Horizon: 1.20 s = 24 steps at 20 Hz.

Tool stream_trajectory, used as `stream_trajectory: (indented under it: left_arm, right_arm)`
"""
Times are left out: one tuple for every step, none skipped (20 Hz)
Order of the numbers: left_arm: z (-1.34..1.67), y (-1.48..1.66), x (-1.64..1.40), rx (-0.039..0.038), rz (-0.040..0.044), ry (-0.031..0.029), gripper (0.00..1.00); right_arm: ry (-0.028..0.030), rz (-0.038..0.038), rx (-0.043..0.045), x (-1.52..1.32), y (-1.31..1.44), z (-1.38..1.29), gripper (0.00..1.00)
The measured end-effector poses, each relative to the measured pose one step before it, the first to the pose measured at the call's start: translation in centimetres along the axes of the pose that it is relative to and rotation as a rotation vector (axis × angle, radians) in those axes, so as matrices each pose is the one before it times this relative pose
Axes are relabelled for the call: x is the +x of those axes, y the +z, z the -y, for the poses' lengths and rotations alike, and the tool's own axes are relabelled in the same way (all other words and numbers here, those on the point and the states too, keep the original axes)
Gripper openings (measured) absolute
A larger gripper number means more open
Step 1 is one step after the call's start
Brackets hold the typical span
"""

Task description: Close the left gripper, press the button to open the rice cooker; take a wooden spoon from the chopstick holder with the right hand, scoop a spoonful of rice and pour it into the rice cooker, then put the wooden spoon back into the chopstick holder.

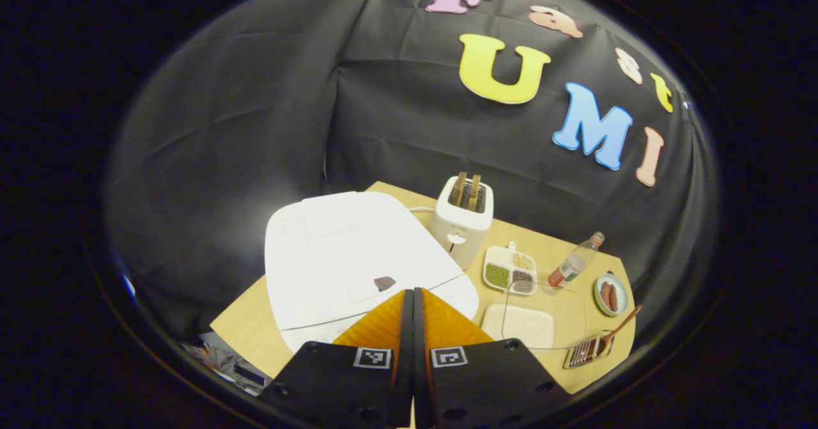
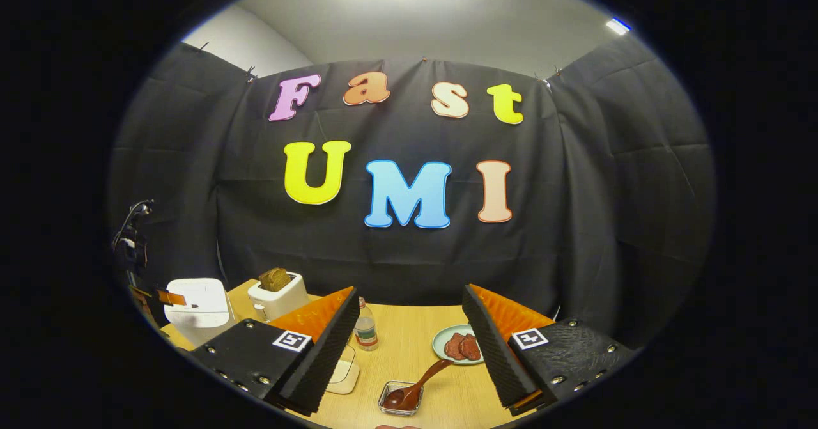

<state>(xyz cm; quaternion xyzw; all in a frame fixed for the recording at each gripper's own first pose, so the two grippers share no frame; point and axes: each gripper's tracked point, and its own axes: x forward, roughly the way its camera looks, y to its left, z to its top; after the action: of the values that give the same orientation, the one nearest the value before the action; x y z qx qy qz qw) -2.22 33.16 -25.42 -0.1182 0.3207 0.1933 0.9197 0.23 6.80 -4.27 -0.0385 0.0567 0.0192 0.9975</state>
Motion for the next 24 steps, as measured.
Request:
stream_trajectory:
  left_arm:
    - [-0.302,-0.082,0.93,-0.00496,-0.0122,0.00656,0.09]
    - [-0.415,0.072,0.758,-0.00303,-0.01036,0.00972,0.09]
    - [-0.255,-0.072,0.767,-0.00355,-0.0081,0.0064,0.09]
    - [-0.289,-0.188,0.688,0.00082,-0.01431,0.01196,0.09]
    - [-0.342,-0.502,0.463,0.00539,-0.01626,0.00695,0.09]
    - [-0.222,-0.265,0.48,0.00519,-0.01281,0.00506,0.09]
    - [-0.207,-0.454,0.497,0.00703,-0.01916,0.00455,0.09]
    - [-0.207,0.444,0.02,0.01791,0.01626,0.0111,0.09]
    - [-0.048,-0.257,0.153,0.00132,-0.01329,0.00296,0.09]
    - [0.063,0.048,0.073,-0.00148,-0.00037,0.00307,0.09]
    - [-0.025,-0.215,-0.031,0.00052,-0.00103,-0.00017,0.09]
    - [-0.011,-0.062,-0.003,-0.00429,0.00136,-0.00488,0.09]
    - [-0.056,-0.028,0.105,-0.02066,-0.00499,-0.00762,0.1]
    - [-0.013,0.202,-0.133,-0.03273,-0.0055,-0.00988,0.1]
    - [-0.043,0.011,0.009,-0.02313,-0.00915,-0.01085,0.09]
    - [-0.06,0.121,0.026,-0.01969,-0.00471,-0.00648,0.09]
    - [-0.178,0.17,0.014,-0.01114,-0.00362,0.00206,0.09]
    - [-0.03,-0.124,0.046,-0.00215,-0.0071,0.00033,0.09]
    - [-0.017,0.019,0.132,0.00848,-0.00256,0.00023,0.09]
    - [-0.013,-0.352,0.1,0.02262,-0.0112,0.00122,0.09]
    - [0.101,-0.336,-0.003,0.02979,-0.00787,0.00198,0.09]
    - [-0.018,0.037,0.148,0.02481,-0.00198,0.00072,0.09]
    - [-0.039,0.014,-0.096,-0.00576,-0.01257,0.00046,0.07]
    - [0.084,0.408,-0.071,-0.02308,-0.00319,-0.00378,0.1]
  right_arm:
    - [-0.0032,0.00043,-0.00392,0.061,-0.002,0.085,0.98]
    - [-0.00492,0.00055,-0.00221,0.011,0.075,0.261,0.98]
    - [-0.00766,-0.00049,-0.00175,0.025,-0.061,0.344,0.98]
    - [-0.00776,-0.00049,-0.00073,0.076,0.032,0.28,0.98]
    - [-0.00862,-0.00373,0.00053,0.14,-0.117,0.292,0.98]
    - [-0.00537,-0.00613,0.00134,0.085,-0.157,0.202,0.98]
    - [-0.00378,-0.00254,0.00383,-0.055,-0.082,0.179,0.98]
    - [-0.00147,-0.00314,0.00178,0.057,-0.015,0.104,0.98]
    - [-0.00369,-0.00312,-0.0023,-0.014,-0.161,0.089,0.98]
    - [-0.00164,-0.00025,-0.00239,0.048,0.026,0.05,0.98]
    - [0.00137,-0.00059,0.00085,0.083,-0.125,-0.06,0.98]
    - [0.00513,-0.00198,0.00121,0.074,-0.009,-0.259,0.98]
    - [0.0031,0.00008,-0.00029,0.093,-0.042,-0.149,0.98]
    - [0.00241,0.00118,0.00009,-0.042,0.072,-0.05,0.98]
    - [0.00661,0.00138,0.00154,0.104,0.017,-0.18,0.98]
    - [0.00553,0.00152,-0.00029,-0.017,0.067,-0.164,0.98]
    - [0.00433,0.00164,-0.0023,0.13,-0.006,-0.069,0.98]
    - [0.00396,0.00058,-0.00171,0.062,0.146,-0.074,0.98]
    - [0.00573,0.00216,0.0015,0.014,0.058,-0.096,0.98]
    - [0.00549,0.00066,0.00152,0.0,0.123,-0.136,0.98]
    - [0.00524,-0.00002,0.00157,0.115,-0.055,-0.136,0.98]
    - [0.00515,0.00076,0.00292,0.014,0.036,-0.158,0.98]
    - [0.00566,-0.00063,0.00323,-0.043,-0.104,-0.209,0.98]
    - [0.00461,-0.00127,0.00343,-0.061,-0.045,-0.178,0.98]
